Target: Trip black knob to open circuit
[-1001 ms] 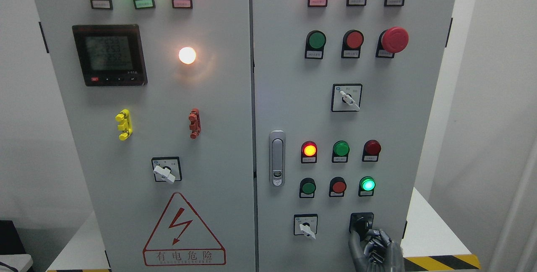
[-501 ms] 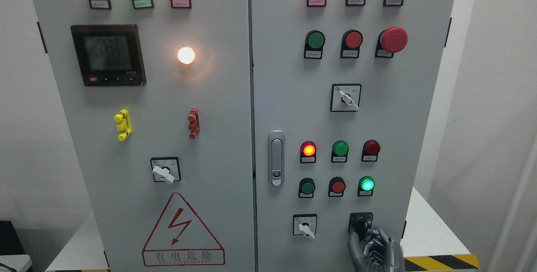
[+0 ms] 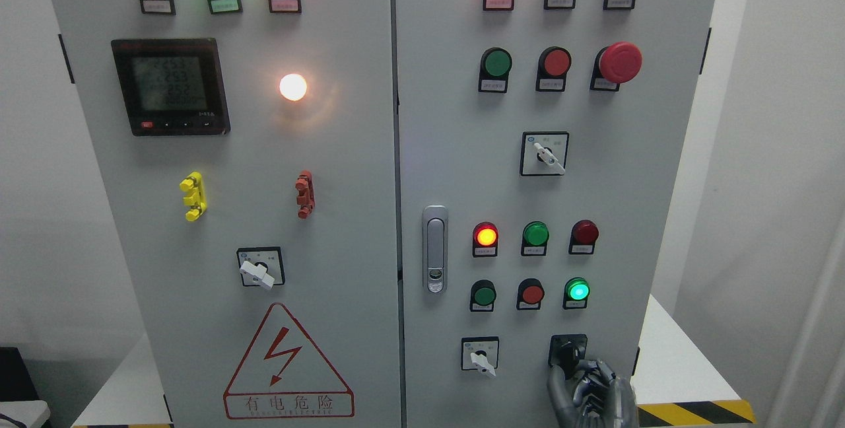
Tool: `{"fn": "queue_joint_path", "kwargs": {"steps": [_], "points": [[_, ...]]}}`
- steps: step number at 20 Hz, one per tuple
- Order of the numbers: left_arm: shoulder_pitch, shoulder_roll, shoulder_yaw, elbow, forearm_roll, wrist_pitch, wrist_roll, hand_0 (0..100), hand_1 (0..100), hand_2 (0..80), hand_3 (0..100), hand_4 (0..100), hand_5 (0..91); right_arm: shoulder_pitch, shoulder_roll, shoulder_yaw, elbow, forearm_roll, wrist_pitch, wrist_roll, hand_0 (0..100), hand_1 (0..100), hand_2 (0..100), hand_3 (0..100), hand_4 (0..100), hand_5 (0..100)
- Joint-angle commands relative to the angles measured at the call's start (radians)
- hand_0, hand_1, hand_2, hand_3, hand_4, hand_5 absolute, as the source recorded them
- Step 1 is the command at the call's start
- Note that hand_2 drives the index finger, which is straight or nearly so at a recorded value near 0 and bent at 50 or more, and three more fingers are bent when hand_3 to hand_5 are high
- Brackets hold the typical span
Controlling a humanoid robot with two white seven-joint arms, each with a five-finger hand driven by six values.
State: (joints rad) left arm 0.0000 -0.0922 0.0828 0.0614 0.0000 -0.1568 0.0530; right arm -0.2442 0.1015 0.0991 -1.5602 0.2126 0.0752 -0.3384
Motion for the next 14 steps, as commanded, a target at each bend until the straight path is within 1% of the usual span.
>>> {"fn": "queue_joint_path", "kwargs": {"steps": [1,14], "points": [[-0.008,0.0,0.0,0.0,-0.032,0.0,0.001,12,39,0.0,0,0,0.0,0.0,-0.002,-0.004,0.0,0.022,-0.018,-0.002,53,79,62,96,91,94],[-0.008,0.0,0.0,0.0,-0.034,0.0,0.001,12,39,0.0,0,0,0.0,0.0,-0.002,-0.004,0.0,0.057,-0.021,-0.005,49,79,61,96,91,94]]}}
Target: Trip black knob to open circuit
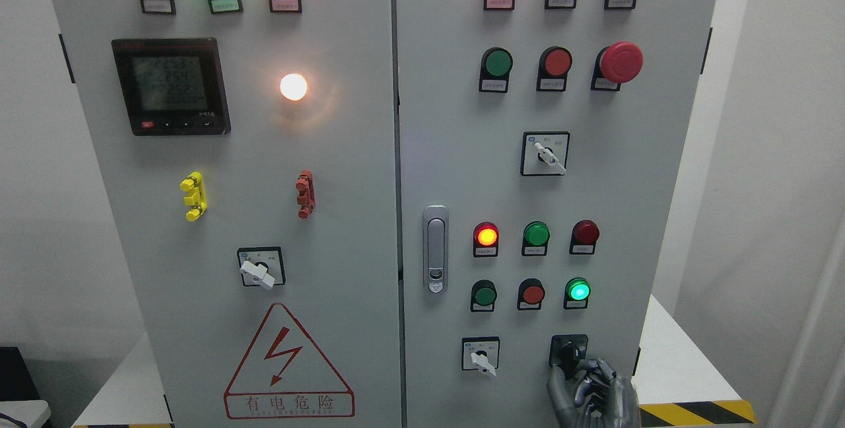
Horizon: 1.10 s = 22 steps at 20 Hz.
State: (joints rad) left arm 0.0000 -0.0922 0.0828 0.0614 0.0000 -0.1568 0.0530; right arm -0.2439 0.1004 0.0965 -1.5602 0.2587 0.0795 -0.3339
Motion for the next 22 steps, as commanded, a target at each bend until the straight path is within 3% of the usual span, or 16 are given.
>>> {"fn": "queue_joint_path", "kwargs": {"steps": [1,22], "points": [[-0.008,-0.001,0.0,0.0,-0.034,0.0,0.001,12,39,0.0,0,0,0.0,0.0,-0.001,-0.003,0.0,0.011,-0.026,-0.01,49,79,61,95,91,94],[-0.008,0.0,0.0,0.0,-0.034,0.0,0.001,12,39,0.0,0,0,0.0,0.002,-0.001,-0.006,0.002,0.025,-0.027,-0.016,48,80,59,94,90,94]]}}
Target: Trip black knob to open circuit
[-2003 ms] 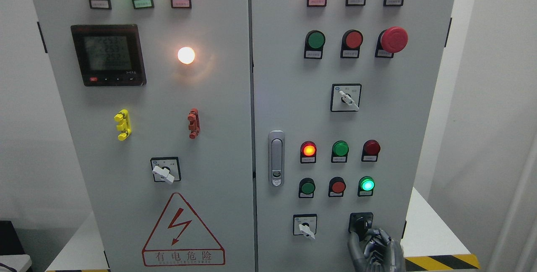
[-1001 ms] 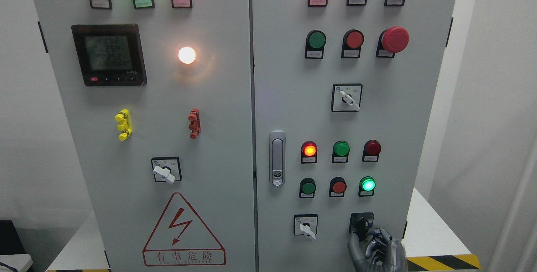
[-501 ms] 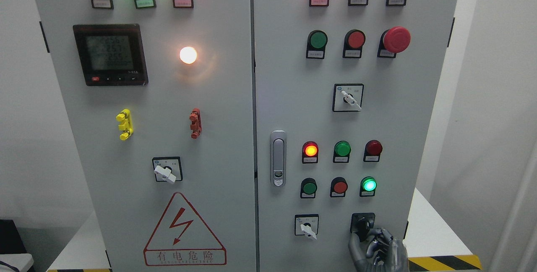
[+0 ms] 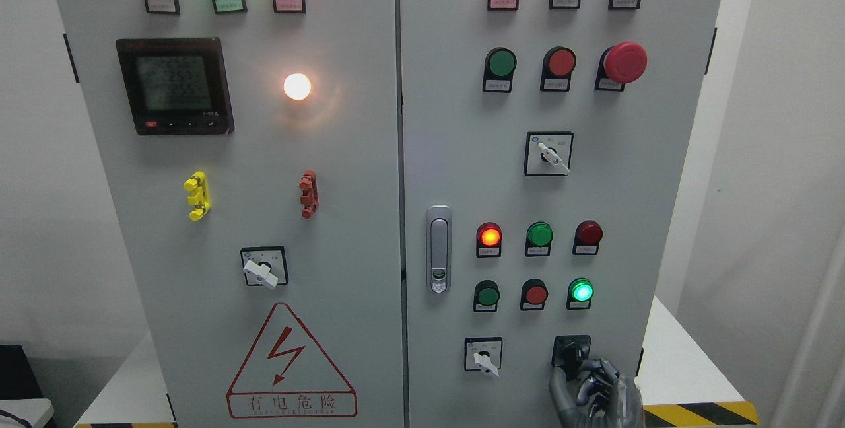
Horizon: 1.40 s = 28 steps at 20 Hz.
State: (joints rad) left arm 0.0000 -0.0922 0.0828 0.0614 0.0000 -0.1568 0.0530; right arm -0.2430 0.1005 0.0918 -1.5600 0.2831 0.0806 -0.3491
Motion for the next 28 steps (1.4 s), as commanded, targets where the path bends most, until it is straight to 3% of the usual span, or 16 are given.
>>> {"fn": "queue_joint_path", "kwargs": {"steps": [1,28], "points": [[-0.008,0.0,0.0,0.0,-0.034,0.0,0.001,12,39,0.0,0,0,0.0,0.001,-0.001,-0.003,0.002,0.001,-0.028,-0.001,48,80,59,94,90,94],[-0.008,0.0,0.0,0.0,-0.034,0.0,0.001,12,39,0.0,0,0,0.0,0.008,0.001,-0.018,0.0,0.001,-0.028,-0.004,47,80,54,91,89,94]]}}
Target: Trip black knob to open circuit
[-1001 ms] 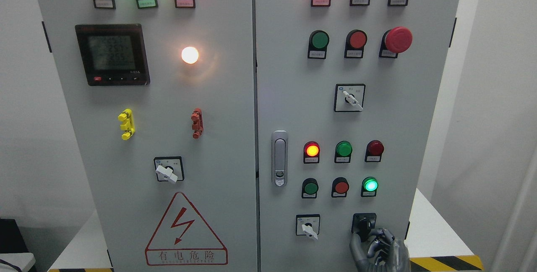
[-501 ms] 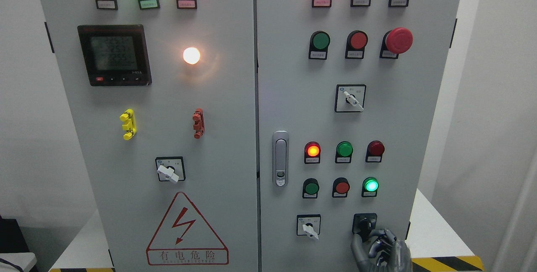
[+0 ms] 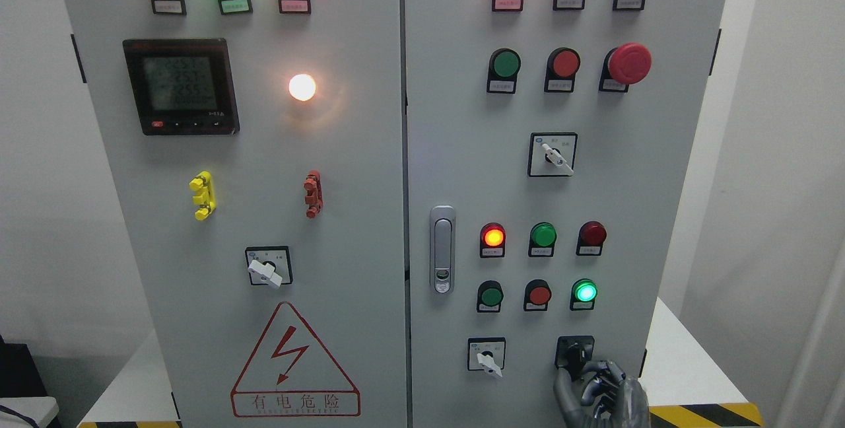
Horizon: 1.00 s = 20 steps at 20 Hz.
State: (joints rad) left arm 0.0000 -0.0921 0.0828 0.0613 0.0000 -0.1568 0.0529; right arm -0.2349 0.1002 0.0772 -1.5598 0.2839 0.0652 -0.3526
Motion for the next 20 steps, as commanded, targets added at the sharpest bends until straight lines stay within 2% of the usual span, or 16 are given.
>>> {"fn": "queue_joint_path", "kwargs": {"steps": [1,20], "points": [[-0.008,0.0,0.0,0.0,-0.032,0.0,0.001,12,39,0.0,0,0,0.0,0.0,-0.001,-0.004,0.0,0.0,-0.013,0.0,47,80,54,91,89,94],[-0.008,0.0,0.0,0.0,-0.034,0.0,0.001,12,39,0.0,0,0,0.0,0.002,-0.001,-0.002,0.003,0.0,-0.013,0.0,48,82,51,88,88,94]]}}
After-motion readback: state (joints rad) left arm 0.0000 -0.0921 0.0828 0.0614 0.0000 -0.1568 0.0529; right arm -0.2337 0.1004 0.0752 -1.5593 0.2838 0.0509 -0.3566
